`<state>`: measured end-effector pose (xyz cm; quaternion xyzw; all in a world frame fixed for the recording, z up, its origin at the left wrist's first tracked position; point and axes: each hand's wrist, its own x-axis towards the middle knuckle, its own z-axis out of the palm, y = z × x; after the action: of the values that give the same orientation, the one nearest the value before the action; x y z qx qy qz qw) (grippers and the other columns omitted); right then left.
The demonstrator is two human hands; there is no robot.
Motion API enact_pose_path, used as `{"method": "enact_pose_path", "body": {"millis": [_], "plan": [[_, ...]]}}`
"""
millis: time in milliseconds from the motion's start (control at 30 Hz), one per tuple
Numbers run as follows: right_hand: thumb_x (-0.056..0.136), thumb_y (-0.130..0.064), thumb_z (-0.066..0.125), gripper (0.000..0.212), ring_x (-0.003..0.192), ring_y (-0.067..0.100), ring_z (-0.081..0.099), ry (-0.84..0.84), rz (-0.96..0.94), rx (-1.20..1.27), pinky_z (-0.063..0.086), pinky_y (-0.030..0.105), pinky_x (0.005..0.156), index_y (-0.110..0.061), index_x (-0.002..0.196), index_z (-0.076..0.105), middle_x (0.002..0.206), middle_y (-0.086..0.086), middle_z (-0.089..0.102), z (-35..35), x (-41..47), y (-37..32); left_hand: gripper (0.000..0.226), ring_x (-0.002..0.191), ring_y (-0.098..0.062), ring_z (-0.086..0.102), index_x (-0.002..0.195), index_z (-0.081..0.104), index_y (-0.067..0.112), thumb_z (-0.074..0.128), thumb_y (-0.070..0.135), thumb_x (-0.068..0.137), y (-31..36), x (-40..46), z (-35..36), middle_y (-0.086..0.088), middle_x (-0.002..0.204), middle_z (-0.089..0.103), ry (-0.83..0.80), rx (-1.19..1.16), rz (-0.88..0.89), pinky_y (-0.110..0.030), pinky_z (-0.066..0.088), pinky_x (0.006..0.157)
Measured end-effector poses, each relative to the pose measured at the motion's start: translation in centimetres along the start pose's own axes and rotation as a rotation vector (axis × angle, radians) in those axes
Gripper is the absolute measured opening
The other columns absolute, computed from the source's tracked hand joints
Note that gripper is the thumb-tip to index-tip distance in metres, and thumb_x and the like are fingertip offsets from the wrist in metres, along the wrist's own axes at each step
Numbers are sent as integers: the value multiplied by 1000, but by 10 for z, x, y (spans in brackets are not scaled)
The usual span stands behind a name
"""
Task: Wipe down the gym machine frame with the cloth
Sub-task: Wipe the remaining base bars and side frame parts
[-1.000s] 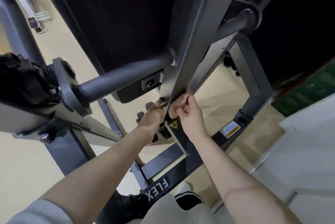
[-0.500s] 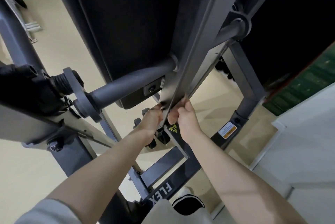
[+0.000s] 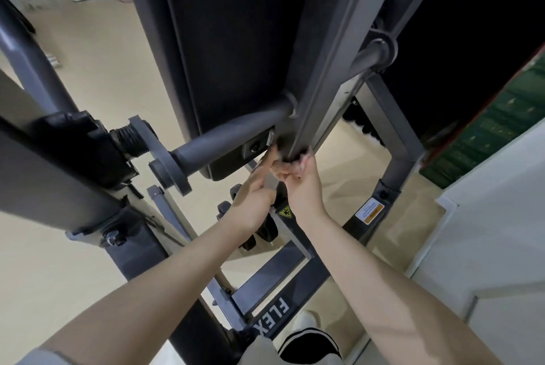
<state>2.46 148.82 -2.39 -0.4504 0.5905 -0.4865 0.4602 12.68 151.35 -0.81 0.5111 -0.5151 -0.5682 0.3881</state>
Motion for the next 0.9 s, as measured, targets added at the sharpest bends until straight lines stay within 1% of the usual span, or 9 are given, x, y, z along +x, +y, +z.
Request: {"method": "enact_pose_path", "body": {"millis": [167,267,500,600,633,667,733,867,900], "plan": [[88,-4,59,43,100,-4,53,183,-277,1,37,6,94,-31,117,44,106,2,55,0,-2,-32,76,81,23,46,145,30,29,41,10,72,2,2,-7,17,128,47,21,29,-61,0,39,63],[86,4,59,68,128,12,45,238,-236,-6,36,26,108,-19,142,28,136,3,48,13,-1,-33,92,108,27,31,147,19,42,38,13,61,2,-6,-9,26,141,29,-70,99,17,-2,33,82],[85,9,55,40,105,17,56,256,-201,-14,44,35,97,-15,114,42,104,7,56,7,-6,-47,74,133,-7,30,132,25,55,39,14,72,5,-26,-18,11,150,30,-30,250,128,-26,28,107],[87,11,50,73,110,-10,49,212,-357,-16,35,12,103,-12,148,16,112,-6,55,-5,-10,-79,68,120,0,44,130,41,34,36,4,70,23,-36,-11,9,127,49,-16,292,411,-19,36,101],[86,14,44,77,86,-9,43,217,-414,-46,34,6,100,-10,150,9,115,-2,54,-6,-8,-89,65,112,2,48,128,47,25,35,0,69,30,-38,-8,10,118,52,-13,305,505,-13,38,95],[86,16,40,76,126,9,20,242,-436,-61,34,9,100,-8,150,8,122,11,51,-6,-9,-97,62,106,3,49,124,52,17,36,-5,69,35,-39,-6,11,112,53,3,318,585,-10,39,89],[88,14,40,70,135,21,39,281,-422,-77,33,29,110,-9,149,16,142,20,39,-4,-14,-105,55,97,1,51,116,57,13,37,-8,70,46,-41,-5,11,104,54,83,303,681,-8,40,82],[99,-35,42,61,130,30,43,128,-443,-210,24,46,115,-8,148,17,136,24,48,-9,-21,-109,50,93,-5,53,108,52,35,37,1,74,73,-45,-11,16,98,53,272,262,798,-19,45,77],[96,-53,34,65,121,32,49,170,-526,-307,19,45,111,-11,142,15,125,37,1,-12,-23,-119,50,96,-6,54,110,51,36,36,4,75,83,-46,-12,19,101,53,265,246,845,-20,46,78]]}}
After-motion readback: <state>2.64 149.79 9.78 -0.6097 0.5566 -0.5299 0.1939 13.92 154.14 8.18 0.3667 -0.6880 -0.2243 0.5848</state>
